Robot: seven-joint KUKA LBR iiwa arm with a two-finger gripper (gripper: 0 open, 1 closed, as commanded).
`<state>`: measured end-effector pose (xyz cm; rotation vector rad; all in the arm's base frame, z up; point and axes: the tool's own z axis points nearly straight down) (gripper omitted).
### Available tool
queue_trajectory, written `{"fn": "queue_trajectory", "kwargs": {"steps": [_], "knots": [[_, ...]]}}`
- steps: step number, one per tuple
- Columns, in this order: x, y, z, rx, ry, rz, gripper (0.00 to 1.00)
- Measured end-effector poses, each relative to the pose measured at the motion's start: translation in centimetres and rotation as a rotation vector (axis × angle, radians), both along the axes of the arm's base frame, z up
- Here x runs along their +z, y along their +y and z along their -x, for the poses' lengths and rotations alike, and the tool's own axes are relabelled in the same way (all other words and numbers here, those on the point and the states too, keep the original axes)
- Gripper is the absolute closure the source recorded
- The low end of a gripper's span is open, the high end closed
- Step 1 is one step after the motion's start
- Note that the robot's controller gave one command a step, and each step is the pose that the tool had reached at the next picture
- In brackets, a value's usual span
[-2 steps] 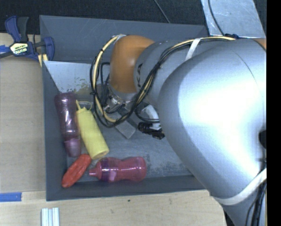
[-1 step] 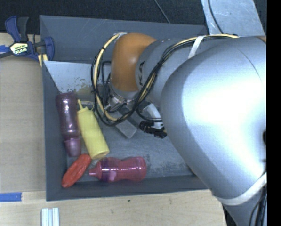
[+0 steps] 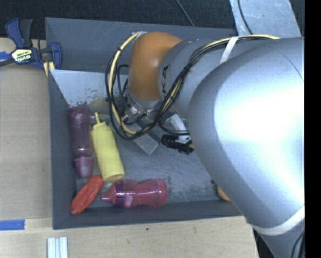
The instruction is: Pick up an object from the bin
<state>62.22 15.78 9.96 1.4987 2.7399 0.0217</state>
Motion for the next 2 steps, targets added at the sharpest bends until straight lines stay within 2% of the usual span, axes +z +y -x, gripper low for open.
{"fn": "queue_trajectory", "kwargs": {"steps": [1,2], "knots": [[0.6,0.0,-0.1,0.001,-0.003,0.000,1.00],[2.3,-0.1,0.2,0.002,0.006,0.002,1.00]]}}
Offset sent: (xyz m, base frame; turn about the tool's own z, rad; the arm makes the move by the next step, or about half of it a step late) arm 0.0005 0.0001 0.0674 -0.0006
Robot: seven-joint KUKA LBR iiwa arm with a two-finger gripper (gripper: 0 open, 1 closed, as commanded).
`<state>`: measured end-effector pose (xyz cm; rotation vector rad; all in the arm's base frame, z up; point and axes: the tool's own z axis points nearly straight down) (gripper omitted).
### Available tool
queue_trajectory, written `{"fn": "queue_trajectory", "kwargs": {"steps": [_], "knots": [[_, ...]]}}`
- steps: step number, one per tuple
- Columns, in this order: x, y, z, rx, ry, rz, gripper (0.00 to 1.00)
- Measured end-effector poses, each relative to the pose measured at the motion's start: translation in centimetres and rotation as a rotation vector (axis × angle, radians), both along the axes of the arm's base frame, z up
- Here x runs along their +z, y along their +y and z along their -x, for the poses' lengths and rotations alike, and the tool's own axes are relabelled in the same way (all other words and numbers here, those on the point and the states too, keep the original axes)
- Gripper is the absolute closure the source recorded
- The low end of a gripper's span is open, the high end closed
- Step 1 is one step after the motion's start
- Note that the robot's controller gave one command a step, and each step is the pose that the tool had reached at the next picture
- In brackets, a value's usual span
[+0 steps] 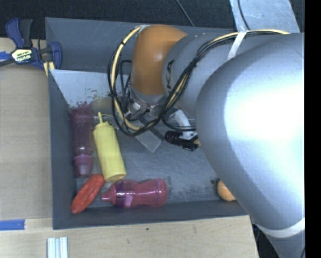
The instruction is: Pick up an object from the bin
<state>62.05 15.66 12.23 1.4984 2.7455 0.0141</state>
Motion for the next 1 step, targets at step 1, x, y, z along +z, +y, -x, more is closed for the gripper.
{"fn": "queue_trajectory", "kwargs": {"steps": [1], "knots": [[2.90,0.05,-0.23,0.001,-0.009,-0.002,1.00]]}}
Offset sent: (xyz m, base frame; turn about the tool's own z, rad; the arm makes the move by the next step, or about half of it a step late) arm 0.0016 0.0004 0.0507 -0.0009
